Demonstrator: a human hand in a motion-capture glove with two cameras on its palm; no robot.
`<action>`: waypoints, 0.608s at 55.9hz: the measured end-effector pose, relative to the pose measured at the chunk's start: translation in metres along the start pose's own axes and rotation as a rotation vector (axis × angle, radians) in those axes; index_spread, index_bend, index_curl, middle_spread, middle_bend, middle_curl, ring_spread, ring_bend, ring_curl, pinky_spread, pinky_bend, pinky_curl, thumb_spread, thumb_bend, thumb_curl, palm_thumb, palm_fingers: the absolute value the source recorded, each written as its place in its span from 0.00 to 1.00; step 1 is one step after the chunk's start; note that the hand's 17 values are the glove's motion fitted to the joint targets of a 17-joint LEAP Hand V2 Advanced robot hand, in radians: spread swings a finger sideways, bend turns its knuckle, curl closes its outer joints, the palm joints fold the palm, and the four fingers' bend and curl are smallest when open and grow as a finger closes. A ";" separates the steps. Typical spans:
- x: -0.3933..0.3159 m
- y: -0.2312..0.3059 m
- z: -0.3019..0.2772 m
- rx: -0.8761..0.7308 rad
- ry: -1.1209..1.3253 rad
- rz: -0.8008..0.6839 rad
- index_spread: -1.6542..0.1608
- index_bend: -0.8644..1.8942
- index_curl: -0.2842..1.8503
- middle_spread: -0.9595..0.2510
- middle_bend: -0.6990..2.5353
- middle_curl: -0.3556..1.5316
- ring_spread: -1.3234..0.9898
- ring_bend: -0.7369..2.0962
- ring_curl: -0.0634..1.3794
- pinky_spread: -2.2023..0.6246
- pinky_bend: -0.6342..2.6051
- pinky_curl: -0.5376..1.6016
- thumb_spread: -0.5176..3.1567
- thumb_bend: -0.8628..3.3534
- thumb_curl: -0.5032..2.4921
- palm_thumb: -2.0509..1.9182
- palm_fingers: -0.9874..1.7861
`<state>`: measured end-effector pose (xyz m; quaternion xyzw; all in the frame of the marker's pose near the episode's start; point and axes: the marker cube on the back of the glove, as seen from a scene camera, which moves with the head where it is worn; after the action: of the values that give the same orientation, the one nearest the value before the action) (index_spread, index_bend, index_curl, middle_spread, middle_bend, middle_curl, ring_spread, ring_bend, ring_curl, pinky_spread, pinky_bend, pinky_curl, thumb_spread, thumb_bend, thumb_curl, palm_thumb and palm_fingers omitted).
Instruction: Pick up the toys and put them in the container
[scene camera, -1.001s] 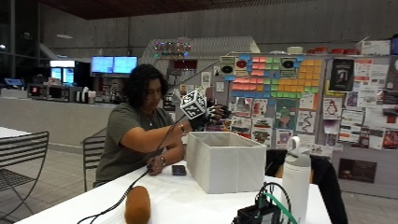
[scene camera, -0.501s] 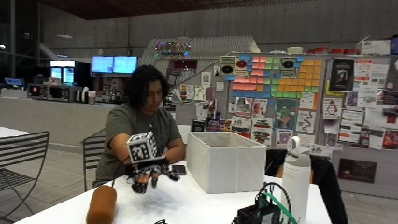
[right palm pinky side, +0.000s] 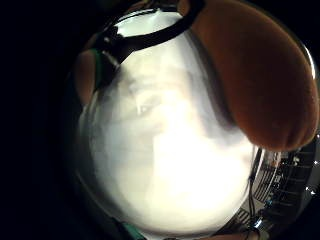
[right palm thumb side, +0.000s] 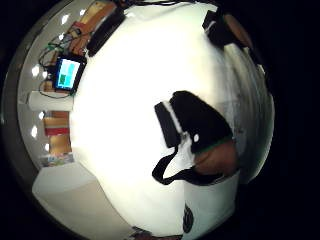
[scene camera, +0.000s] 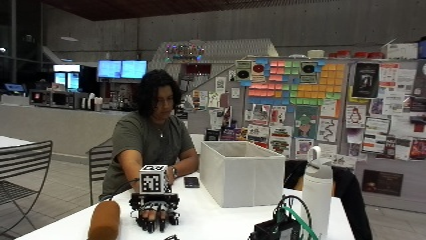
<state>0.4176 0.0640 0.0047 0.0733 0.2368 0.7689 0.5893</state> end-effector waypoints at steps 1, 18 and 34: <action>0.000 0.000 0.000 0.006 -0.004 -0.001 0.74 0.43 0.34 0.72 0.31 0.45 0.48 0.50 0.29 0.71 0.46 0.41 0.53 0.20 0.26 0.52 0.44; 0.030 -0.016 -0.030 0.086 -0.097 0.034 0.73 0.42 0.36 0.65 0.32 0.46 0.43 0.51 0.32 0.69 0.46 0.42 0.57 0.21 0.26 0.53 0.49; 0.089 -0.051 -0.072 0.213 -0.152 0.159 0.72 0.41 0.37 0.64 0.32 0.46 0.42 0.49 0.31 0.69 0.44 0.42 0.57 0.22 0.26 0.54 0.47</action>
<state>0.4076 0.1381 -0.0959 0.2117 0.2651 0.7761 0.5316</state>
